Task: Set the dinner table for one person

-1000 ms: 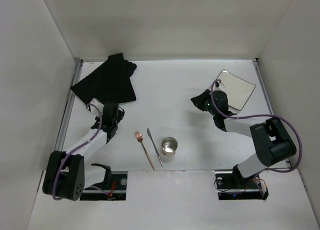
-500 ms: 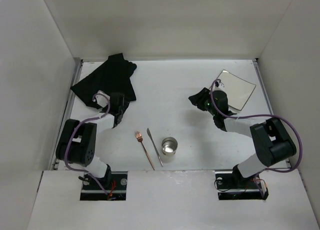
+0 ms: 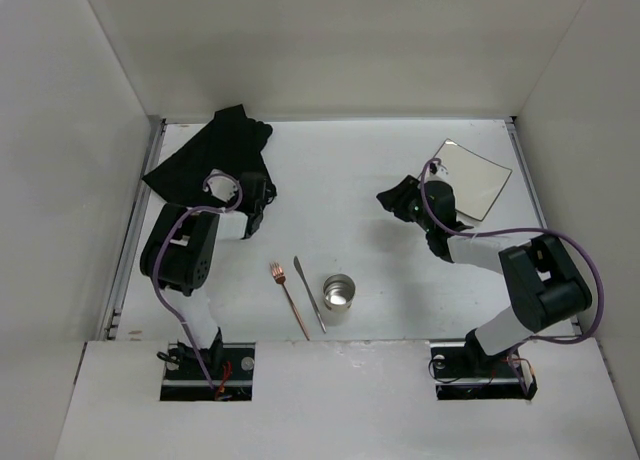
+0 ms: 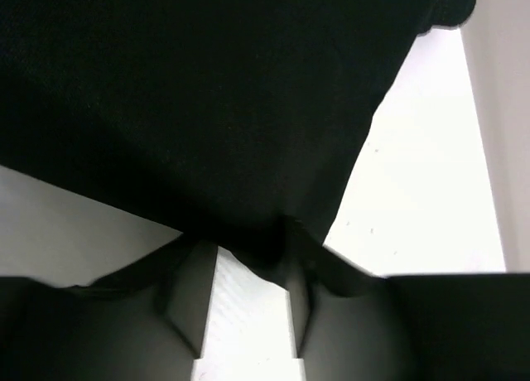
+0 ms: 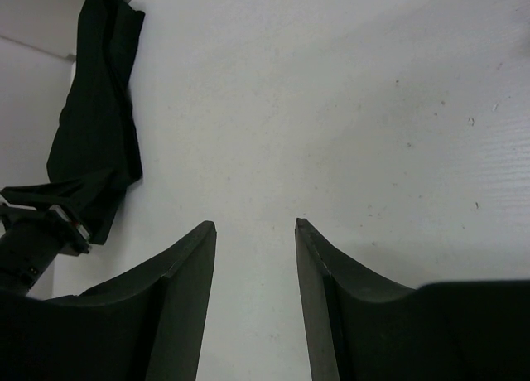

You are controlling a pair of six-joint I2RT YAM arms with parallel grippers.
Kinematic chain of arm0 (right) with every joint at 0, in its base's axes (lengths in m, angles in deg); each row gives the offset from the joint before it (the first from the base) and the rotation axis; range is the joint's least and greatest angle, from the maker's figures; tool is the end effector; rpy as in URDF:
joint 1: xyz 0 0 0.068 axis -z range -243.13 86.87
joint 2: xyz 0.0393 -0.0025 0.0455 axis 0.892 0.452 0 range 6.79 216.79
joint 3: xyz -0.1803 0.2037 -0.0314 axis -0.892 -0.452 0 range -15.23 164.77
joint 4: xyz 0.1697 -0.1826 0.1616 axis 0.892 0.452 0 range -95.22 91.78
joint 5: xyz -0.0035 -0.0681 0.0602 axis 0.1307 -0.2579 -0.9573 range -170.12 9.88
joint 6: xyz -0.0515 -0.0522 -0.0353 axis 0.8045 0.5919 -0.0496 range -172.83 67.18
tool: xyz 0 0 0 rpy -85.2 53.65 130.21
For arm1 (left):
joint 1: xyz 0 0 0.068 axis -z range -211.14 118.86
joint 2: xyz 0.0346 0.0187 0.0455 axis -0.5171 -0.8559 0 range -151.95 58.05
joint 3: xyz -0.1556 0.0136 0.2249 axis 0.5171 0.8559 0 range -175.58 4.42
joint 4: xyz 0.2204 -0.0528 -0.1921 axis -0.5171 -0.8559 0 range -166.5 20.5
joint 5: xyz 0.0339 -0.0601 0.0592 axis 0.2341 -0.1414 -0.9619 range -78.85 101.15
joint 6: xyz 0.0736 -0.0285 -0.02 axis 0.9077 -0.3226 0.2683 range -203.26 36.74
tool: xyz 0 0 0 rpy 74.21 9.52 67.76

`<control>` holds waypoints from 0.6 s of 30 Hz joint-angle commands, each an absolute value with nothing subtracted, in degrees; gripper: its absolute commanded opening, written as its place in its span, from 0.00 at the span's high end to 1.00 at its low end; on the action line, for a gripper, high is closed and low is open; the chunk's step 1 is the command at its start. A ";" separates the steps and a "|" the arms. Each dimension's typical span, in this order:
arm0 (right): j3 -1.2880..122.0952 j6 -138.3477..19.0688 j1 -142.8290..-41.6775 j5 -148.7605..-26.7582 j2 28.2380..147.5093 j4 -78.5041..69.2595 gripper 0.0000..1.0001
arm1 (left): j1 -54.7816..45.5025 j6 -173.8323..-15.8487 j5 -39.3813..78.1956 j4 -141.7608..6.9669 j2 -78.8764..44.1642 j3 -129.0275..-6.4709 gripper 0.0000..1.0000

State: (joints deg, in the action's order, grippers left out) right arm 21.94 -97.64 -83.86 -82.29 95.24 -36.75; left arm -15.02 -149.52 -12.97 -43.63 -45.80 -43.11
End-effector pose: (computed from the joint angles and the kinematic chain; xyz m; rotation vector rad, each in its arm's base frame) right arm 0.3474 0.1344 0.1466 0.3910 1.9608 0.7932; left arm 0.4014 -0.0860 0.0986 -1.1044 1.7648 -0.4464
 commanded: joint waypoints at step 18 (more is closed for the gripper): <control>25.90 -97.30 -85.58 -80.91 98.19 -36.34 0.28 | 8.62 -139.87 6.32 -35.05 -55.77 -58.77 0.76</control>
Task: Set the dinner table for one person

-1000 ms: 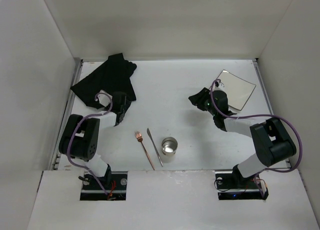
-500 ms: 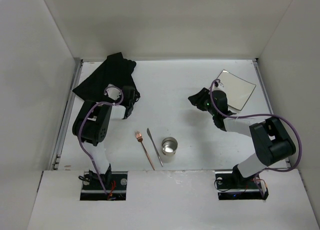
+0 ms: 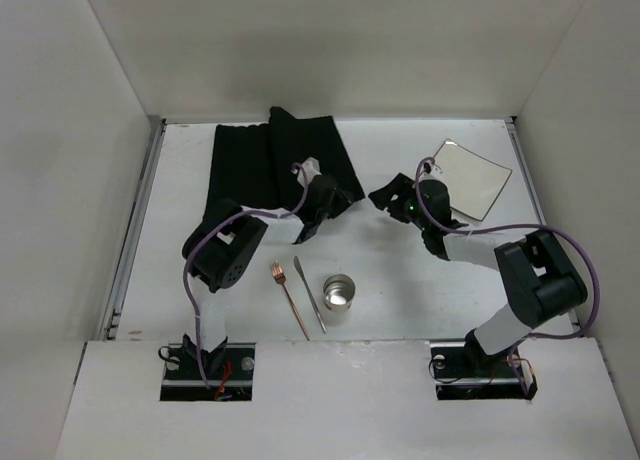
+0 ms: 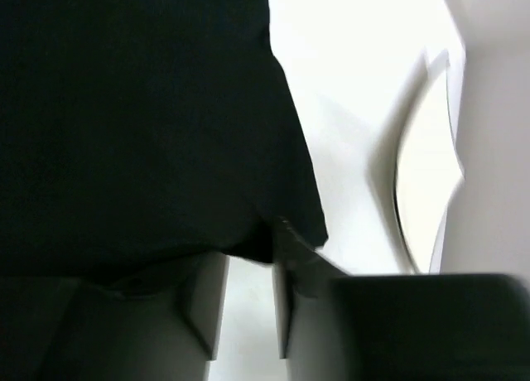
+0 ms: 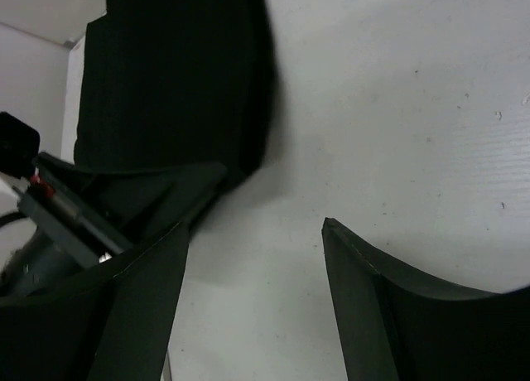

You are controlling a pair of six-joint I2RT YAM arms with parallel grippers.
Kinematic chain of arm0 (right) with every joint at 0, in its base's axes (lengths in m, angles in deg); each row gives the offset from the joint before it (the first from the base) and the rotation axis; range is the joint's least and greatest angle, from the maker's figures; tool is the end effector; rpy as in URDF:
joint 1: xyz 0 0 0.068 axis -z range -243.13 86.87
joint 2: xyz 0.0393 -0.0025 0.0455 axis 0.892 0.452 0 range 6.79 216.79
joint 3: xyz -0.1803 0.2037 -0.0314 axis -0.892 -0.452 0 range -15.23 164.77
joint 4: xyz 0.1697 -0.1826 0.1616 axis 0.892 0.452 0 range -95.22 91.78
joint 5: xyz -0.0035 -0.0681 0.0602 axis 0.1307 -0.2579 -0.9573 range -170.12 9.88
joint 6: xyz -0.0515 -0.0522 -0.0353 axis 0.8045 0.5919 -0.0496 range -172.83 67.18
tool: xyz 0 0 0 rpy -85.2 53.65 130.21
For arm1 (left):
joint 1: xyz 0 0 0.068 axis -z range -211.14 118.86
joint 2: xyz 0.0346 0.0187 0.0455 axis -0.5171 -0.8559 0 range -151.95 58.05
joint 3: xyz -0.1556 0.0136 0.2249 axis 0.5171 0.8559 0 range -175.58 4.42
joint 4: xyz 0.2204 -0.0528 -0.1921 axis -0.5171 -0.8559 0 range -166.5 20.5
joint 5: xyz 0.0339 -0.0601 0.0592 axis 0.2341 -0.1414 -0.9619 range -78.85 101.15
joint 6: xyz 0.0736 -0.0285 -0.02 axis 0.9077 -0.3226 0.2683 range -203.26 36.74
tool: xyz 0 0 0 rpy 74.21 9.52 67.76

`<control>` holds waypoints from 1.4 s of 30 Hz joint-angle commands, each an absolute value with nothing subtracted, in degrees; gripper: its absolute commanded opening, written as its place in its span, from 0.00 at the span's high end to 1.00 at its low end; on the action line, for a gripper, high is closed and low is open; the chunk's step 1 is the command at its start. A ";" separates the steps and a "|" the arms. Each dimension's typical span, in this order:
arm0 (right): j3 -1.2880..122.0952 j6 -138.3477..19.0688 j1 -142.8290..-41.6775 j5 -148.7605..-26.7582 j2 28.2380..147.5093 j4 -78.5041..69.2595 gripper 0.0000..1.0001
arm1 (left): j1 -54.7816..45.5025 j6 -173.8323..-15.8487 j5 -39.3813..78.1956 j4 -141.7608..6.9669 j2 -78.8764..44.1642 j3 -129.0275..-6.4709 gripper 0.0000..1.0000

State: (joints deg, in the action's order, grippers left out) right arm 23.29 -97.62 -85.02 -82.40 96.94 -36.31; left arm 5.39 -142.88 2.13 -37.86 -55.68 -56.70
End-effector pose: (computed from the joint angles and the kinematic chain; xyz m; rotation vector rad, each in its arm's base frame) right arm 0.3501 0.1438 0.1434 0.3730 1.9818 0.8019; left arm 0.3924 -0.2770 0.1164 -0.5201 1.9899 -0.9425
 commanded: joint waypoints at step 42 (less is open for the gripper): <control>30.30 -102.74 -84.71 -79.59 106.46 -28.85 0.53 | -29.25 -144.42 -3.00 -38.32 -18.14 -13.95 0.50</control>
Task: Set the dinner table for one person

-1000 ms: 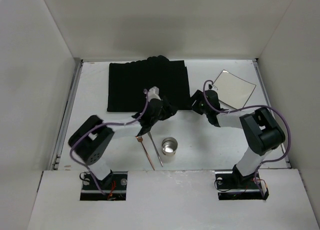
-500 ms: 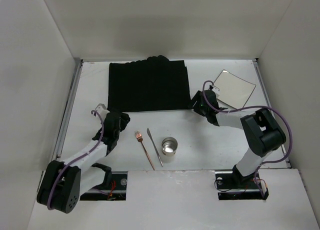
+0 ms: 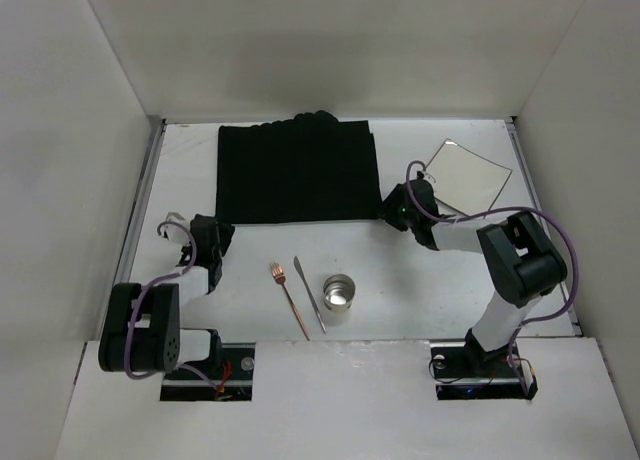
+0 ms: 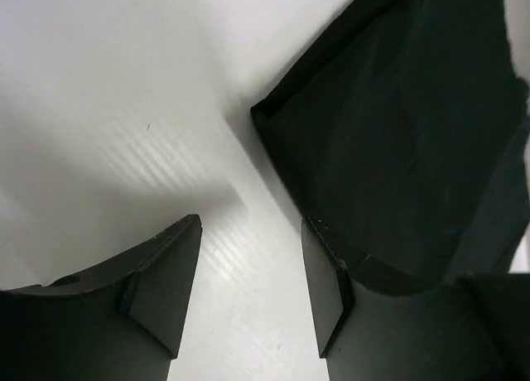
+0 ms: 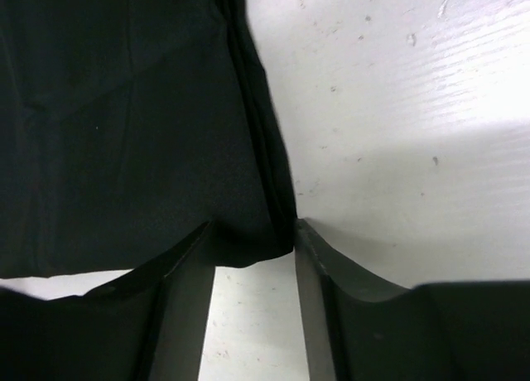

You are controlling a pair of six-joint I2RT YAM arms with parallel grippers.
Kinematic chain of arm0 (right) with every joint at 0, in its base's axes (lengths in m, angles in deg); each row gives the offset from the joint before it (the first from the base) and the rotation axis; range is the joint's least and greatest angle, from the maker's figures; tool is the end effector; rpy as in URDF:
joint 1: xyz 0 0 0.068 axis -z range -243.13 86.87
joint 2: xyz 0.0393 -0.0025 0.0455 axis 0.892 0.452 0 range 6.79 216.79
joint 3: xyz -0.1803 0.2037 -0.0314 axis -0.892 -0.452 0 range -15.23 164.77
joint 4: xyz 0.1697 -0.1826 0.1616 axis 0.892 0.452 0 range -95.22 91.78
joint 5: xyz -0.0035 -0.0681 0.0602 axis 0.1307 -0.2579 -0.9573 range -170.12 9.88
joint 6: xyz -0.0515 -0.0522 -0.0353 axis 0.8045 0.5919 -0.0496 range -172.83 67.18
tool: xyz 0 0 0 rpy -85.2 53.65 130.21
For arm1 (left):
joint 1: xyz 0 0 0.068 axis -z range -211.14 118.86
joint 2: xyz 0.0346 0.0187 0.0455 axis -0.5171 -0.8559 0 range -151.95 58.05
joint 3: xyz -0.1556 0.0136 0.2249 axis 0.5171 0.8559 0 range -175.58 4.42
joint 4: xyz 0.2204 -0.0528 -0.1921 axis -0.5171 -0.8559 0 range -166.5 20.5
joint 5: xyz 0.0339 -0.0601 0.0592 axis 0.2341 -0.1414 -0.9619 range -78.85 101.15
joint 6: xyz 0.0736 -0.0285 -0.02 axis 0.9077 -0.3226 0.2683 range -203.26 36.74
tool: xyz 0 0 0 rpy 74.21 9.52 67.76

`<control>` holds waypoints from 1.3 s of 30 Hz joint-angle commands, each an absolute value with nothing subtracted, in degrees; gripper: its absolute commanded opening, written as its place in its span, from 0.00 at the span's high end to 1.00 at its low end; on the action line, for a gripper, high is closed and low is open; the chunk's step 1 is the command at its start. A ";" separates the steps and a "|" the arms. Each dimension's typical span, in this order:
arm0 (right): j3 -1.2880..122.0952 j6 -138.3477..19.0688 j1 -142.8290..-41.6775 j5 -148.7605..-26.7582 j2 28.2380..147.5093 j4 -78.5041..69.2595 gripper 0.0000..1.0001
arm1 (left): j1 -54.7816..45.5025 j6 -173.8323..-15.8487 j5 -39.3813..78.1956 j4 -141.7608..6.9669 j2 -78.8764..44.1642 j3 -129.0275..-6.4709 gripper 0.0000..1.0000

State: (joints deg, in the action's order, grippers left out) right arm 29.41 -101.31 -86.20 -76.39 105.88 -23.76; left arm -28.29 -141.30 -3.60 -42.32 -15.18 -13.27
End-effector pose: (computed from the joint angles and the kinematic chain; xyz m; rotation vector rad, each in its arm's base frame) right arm 0.3624 0.1495 0.0954 0.5354 2.2033 0.6169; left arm 0.2787 0.0041 0.1005 -1.0980 1.7565 -0.3939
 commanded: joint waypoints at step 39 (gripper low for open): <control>22.91 -109.85 -82.15 -76.42 100.91 -32.63 0.50 | -25.65 -145.05 -0.54 -32.23 -21.23 -8.94 0.90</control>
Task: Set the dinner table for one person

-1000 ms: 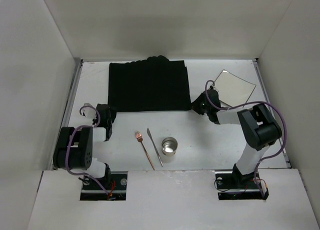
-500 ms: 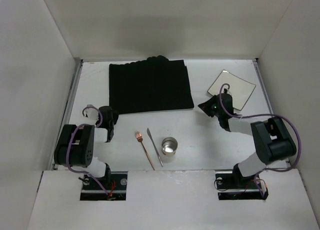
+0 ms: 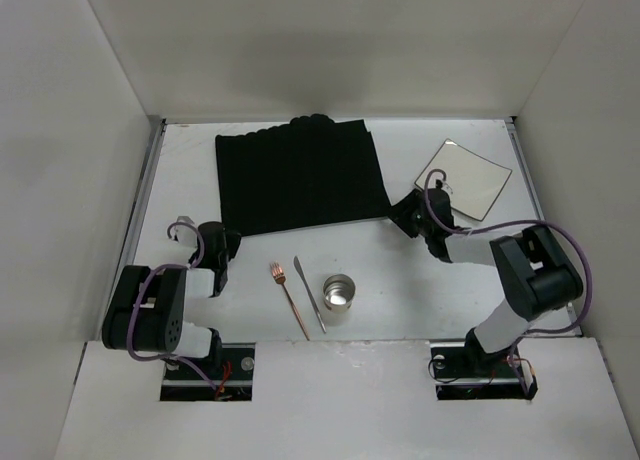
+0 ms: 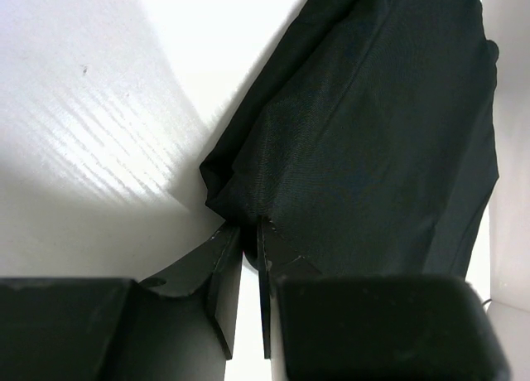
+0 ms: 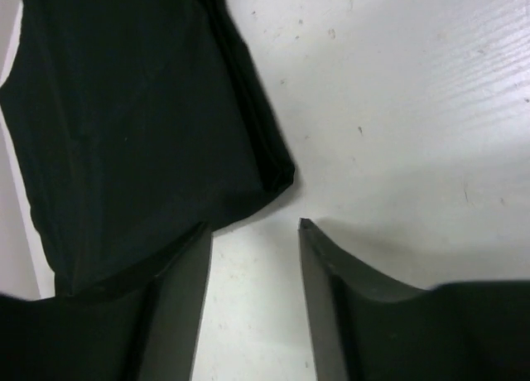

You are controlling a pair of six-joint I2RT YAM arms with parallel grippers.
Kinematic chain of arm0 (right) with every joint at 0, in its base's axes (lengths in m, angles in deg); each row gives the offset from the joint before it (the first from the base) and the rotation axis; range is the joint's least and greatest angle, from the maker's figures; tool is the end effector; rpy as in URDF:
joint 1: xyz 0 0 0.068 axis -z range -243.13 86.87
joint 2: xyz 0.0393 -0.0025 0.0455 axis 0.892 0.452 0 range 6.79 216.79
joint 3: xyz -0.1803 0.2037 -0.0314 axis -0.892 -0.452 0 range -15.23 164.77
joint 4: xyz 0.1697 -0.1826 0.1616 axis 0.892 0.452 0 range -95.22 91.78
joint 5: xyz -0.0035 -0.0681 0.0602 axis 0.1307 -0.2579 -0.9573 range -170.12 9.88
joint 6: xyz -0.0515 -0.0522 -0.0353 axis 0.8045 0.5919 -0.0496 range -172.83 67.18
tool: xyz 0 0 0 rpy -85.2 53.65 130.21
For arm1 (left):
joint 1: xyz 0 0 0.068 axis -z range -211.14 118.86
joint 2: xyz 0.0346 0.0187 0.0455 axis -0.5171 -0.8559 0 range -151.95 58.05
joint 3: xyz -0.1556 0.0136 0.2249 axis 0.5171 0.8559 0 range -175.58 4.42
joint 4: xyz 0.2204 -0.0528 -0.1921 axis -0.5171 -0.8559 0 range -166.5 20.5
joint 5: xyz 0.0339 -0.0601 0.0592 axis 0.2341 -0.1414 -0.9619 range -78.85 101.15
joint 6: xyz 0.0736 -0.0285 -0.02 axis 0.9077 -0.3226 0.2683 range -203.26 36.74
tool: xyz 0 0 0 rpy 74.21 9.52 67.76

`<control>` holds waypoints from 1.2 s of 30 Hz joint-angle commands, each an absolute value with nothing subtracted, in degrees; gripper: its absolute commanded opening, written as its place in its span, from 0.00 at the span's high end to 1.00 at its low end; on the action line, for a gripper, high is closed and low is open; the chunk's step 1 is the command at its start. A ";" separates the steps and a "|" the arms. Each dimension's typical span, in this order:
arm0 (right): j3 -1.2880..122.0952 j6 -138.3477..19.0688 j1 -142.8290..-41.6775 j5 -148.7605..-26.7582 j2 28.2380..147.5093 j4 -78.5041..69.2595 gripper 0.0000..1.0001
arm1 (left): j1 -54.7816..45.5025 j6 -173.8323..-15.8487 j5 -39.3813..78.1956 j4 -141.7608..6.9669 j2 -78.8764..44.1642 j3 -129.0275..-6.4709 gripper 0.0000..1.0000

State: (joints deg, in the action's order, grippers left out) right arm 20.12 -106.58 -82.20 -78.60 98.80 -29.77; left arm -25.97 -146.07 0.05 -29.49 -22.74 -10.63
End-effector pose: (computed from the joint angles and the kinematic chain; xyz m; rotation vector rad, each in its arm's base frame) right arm 0.3382 0.1150 0.0984 0.6764 2.1117 0.7044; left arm 0.2776 -0.0115 0.0798 -1.0989 1.7375 -0.5553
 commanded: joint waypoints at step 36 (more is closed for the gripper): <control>2.08 -113.21 -79.87 -69.57 75.52 -27.54 0.85 | -10.27 -146.01 -5.55 -38.73 -7.61 -2.35 0.90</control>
State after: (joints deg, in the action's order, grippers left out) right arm 1.44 -115.19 -81.37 -70.73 76.59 -28.00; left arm -11.15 -146.15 -3.31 -36.25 -10.18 -4.36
